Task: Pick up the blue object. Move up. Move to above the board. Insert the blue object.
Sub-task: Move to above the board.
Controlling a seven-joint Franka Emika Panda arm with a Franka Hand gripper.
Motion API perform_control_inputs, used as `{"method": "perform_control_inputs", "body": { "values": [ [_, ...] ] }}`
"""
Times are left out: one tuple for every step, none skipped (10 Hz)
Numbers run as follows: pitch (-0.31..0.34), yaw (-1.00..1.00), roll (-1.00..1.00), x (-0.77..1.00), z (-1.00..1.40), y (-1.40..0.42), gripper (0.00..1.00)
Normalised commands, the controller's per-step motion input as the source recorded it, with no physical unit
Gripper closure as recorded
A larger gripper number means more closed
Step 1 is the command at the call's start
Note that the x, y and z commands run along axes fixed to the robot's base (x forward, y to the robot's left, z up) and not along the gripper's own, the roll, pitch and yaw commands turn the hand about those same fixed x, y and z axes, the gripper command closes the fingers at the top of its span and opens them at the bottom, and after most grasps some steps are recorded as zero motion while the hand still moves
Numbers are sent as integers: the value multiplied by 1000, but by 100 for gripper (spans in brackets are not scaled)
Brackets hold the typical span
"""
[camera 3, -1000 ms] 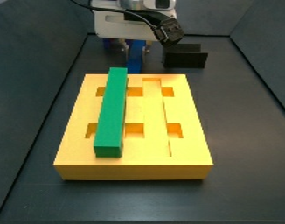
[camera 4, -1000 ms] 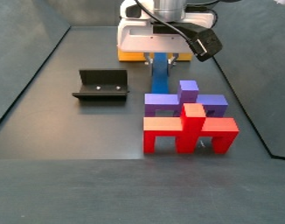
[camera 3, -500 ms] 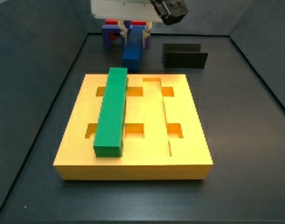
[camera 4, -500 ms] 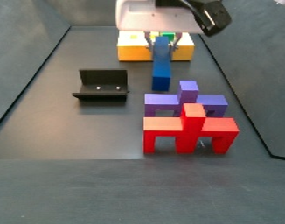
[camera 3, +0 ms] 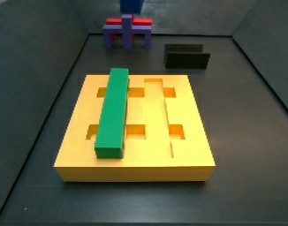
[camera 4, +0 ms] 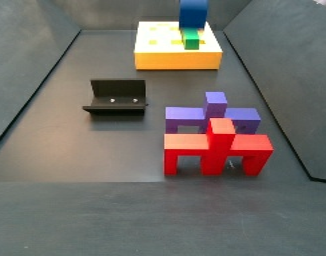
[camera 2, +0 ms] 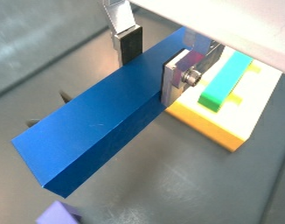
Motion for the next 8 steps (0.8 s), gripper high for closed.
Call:
{"method": "perform_control_inputs", "body": {
  "values": [
    [62,-7,-52,12,1400,-1,100],
    [62,-7,-51,25,609,2,100],
    [60,-6,-44,43,177,5,100],
    [217,180,11,89,242,-1400,100],
    [220,157,96,86,244,-1400,100],
    [208,130,105,94,252,-1400,100],
    [176,56,31,131,248,-1400,100],
    [162,40,20,150,245,-1400,100]
  ]
}}
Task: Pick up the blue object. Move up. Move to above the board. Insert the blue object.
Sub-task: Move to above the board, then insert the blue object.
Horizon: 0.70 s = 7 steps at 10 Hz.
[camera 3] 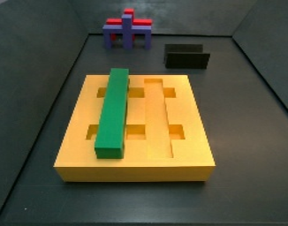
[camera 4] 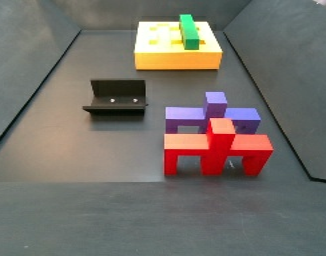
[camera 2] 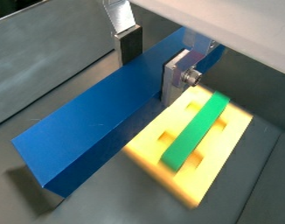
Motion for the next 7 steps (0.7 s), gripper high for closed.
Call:
{"method": "perform_control_inputs", "body": {
  "values": [
    [157,20,32,188,261,-1400,100],
    [157,22,27,154,181,-943,100],
    [146,11,25,118,86,-429,100],
    [115,13,26,86,59,-250,100],
    [90,13,34,54,49,-178,100],
    [24,0,-144,223,0,169,100],
    [16,0,17,454,-946,0,100]
  ]
}}
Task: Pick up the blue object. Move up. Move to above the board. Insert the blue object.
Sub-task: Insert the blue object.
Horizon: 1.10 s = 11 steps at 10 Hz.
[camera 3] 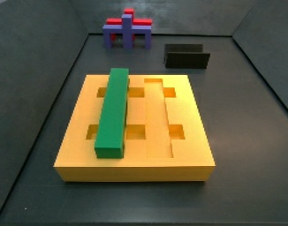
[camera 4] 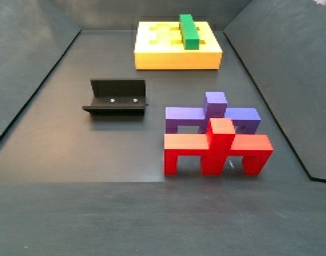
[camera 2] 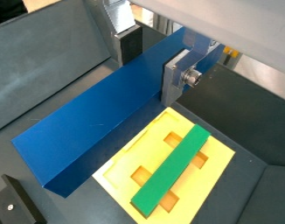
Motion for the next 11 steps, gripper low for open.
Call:
{"method": "perform_control_inputs", "body": {
  "values": [
    [0,49,0,380,-1000,-71,100],
    [0,129,17,409,-1000,-63,100],
    [0,140,201,611,-874,-169,100],
    [9,137,234,611,-803,-131,100],
    [0,226,224,543,-840,-177,100],
    [0,229,223,506,-829,-200,100],
    [0,11,229,323,-866,-371,100],
    [0,0,207,31,-974,-409,100],
    [0,0,216,0,-969,-374,100],
    [-86,-23,69,-240,-1000,-69,100],
    [-117,0,-51,-377,-903,31,100]
  ]
}}
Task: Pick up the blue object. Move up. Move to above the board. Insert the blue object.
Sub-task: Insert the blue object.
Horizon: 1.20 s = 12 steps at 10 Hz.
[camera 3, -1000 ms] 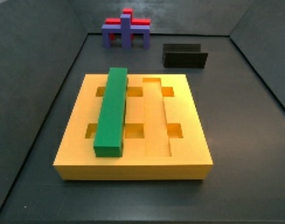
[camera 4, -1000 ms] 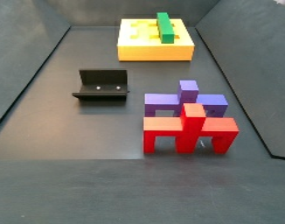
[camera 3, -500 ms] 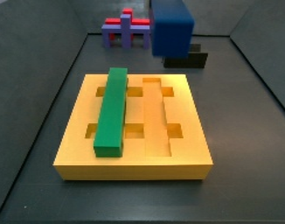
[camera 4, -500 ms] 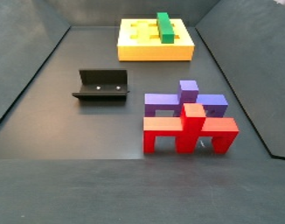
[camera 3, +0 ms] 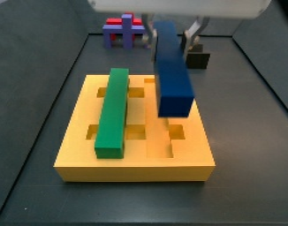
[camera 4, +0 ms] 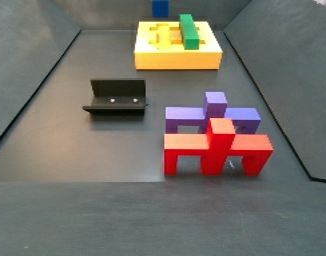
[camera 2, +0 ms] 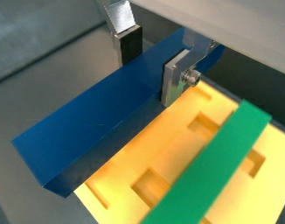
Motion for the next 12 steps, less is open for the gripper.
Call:
{"method": "perform_control_inputs", "body": {
  "values": [
    [-120,94,-247,-174,-603,109,100],
    [-147,131,-286,-80,-489,49,100],
    [-163,169,-207,0,-554,0,100],
    [-30,129,0,237,-491,-114,100],
    [0,137,140,69,-569,-17,100],
    [0,129,169,3,-497,-20,100],
    [0,111,116,23,-366,-34,100],
    [0,0,83,0,-194,-126,100],
    [0,-117,56,0,-20,-146,100],
    [10,3,91,169,-143,-91,100],
    [0,3,70,129,-231,-46,100],
    [0,0,53,0,-194,0,100]
  ]
}}
